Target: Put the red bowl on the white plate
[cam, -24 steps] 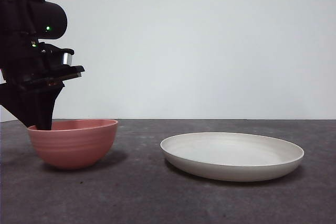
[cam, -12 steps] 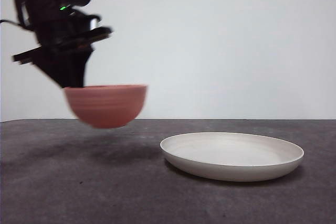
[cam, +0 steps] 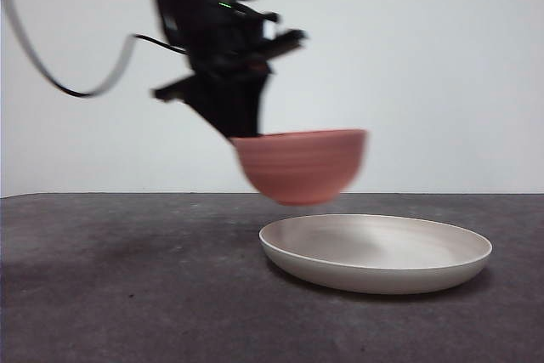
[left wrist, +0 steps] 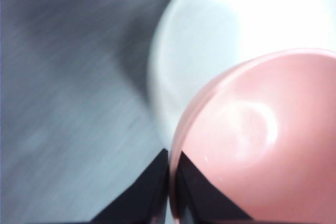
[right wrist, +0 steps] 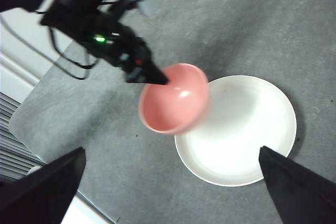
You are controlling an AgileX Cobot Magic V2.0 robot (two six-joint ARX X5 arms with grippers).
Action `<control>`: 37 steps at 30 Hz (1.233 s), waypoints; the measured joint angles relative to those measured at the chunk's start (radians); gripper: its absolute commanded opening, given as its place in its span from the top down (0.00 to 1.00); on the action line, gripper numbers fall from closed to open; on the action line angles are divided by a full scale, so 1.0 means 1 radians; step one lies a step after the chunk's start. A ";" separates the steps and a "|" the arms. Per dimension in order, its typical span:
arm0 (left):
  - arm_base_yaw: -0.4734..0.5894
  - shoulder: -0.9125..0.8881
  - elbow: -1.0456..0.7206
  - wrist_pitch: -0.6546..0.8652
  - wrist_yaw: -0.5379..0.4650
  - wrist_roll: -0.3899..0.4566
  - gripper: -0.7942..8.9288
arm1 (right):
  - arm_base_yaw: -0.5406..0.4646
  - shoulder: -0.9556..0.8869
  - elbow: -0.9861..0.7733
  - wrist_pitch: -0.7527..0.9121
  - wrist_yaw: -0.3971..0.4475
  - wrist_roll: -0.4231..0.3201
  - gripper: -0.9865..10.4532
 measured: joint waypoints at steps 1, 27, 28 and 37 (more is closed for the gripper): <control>-0.014 0.036 0.039 -0.009 0.000 0.000 0.90 | 0.000 0.000 0.000 0.000 0.000 0.000 0.41; -0.069 0.291 0.435 -0.226 0.000 -0.016 0.34 | 0.000 0.000 0.000 -0.014 -0.001 0.000 0.41; -0.069 0.258 0.435 -0.250 0.000 0.002 0.34 | 0.000 0.000 0.000 -0.023 -0.001 0.000 0.41; -0.069 -0.179 0.389 -0.405 0.001 0.070 0.34 | 0.000 0.000 0.000 -0.025 -0.001 0.000 0.41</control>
